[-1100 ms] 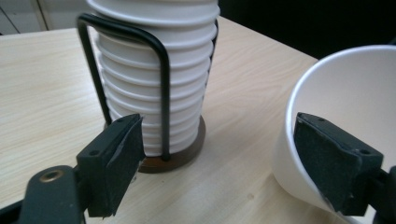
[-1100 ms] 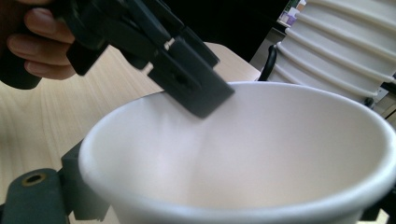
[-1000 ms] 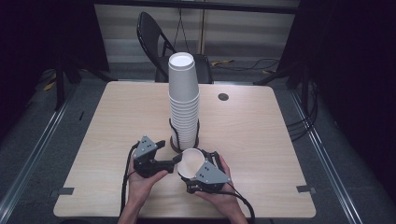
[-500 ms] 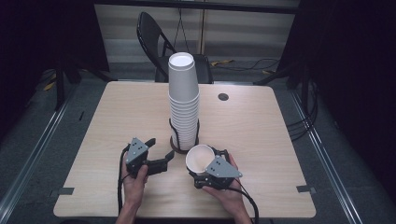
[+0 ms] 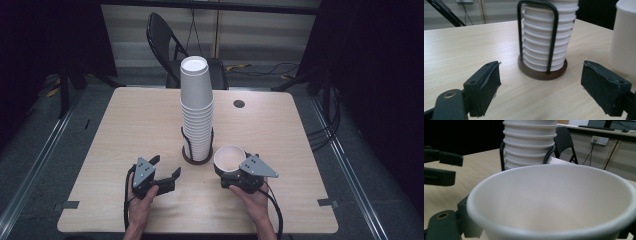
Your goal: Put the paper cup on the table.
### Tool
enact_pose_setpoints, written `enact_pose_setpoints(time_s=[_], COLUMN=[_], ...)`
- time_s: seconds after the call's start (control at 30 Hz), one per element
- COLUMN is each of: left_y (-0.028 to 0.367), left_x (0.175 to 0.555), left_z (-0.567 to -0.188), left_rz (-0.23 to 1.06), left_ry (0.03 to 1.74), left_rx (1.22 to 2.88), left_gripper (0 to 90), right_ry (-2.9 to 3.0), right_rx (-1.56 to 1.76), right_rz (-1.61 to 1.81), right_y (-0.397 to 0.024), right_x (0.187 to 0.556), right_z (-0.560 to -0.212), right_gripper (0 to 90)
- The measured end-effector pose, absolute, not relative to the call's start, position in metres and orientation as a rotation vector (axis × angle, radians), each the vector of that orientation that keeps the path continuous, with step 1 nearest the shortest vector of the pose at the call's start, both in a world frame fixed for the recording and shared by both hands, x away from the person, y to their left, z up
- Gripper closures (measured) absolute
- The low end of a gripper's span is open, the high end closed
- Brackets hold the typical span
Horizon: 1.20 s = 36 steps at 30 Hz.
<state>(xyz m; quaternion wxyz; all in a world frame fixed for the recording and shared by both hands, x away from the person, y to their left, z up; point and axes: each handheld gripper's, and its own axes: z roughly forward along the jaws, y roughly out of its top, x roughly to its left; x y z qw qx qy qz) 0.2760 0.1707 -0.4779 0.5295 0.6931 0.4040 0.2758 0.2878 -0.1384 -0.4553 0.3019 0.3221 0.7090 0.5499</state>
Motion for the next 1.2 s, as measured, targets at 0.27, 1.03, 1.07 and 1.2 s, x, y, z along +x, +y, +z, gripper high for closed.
enact_pose_setpoints(time_s=[0.27,1.03,1.07,1.2], left_y=[0.172,0.171,0.171,0.17], left_x=[0.271,0.263,0.263,0.262], left_z=[-0.486,-0.495,-0.495,-0.496], left_rz=[0.678,0.728,0.726,0.747], left_ry=[0.971,0.941,0.943,0.951], left_rx=[1.653,1.594,1.587,1.577], left_gripper=[15.6,15.7,15.6,15.7], right_ry=[1.833,1.762,1.76,1.749], right_rx=[0.93,1.042,1.051,1.087], right_rz=[1.487,1.467,1.466,1.451], right_y=[-0.154,-0.175,-0.175,-0.177], right_x=[0.307,0.354,0.356,0.367], right_z=[-0.45,-0.438,-0.439,-0.445], right_gripper=[11.3,11.0,11.0,11.0])
